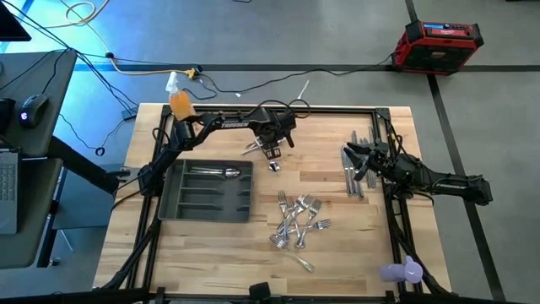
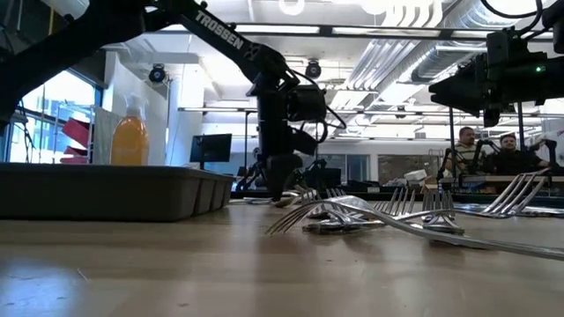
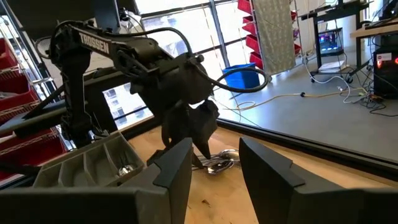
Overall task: Sort silverware
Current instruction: Put the silver spoon into the black silverware tray
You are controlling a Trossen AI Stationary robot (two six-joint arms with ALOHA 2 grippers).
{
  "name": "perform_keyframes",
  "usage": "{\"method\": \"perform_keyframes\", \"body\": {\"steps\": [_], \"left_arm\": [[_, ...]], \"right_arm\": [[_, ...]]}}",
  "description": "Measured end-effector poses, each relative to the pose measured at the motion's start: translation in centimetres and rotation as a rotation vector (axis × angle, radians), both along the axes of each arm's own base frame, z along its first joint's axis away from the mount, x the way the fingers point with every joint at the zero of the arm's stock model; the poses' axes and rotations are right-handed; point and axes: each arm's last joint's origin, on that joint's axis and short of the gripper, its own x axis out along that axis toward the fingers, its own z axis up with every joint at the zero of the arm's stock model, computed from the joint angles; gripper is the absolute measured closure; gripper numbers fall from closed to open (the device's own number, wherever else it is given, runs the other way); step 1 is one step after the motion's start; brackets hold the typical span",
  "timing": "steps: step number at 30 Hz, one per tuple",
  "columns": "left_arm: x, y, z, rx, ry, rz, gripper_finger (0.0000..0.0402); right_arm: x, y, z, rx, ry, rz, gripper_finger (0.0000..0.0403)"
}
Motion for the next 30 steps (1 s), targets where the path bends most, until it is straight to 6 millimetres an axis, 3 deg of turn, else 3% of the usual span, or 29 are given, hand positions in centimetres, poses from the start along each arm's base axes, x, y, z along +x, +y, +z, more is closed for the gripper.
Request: {"method": "perform_keyframes", "body": {"steps": [7,11,17,22,30], "left_arm": [[0.1,-0.2,0.0,-0.051,-0.023,-0.029,0.0294],[0.4,-0.9,0.1,-0.059,-0.019,-0.084,0.0317],[1.7,-3.1,0.0,-0.106,-0.072,-0.198,0.0392],[2.8,-5.2,0.0,-0.093,-0.105,-0.268,0.0396],[4.5,-6.6,2.7,-0.104,-0.210,-0.297,0.0398]], "right_arm": [[0.0,0.0,0.0,0.000,0.000,0.000,0.0282],[0.0,0.0,0.0,0.000,-0.001,0.000,0.0282],[0.0,0.0,0.0,0.000,-0.002,0.000,0.0282],[0.0,0.0,0.0,0.000,-0.002,0.000,0.0282],[0.0,0.0,0.0,0.000,-0.003,0.000,0.0282]]}}
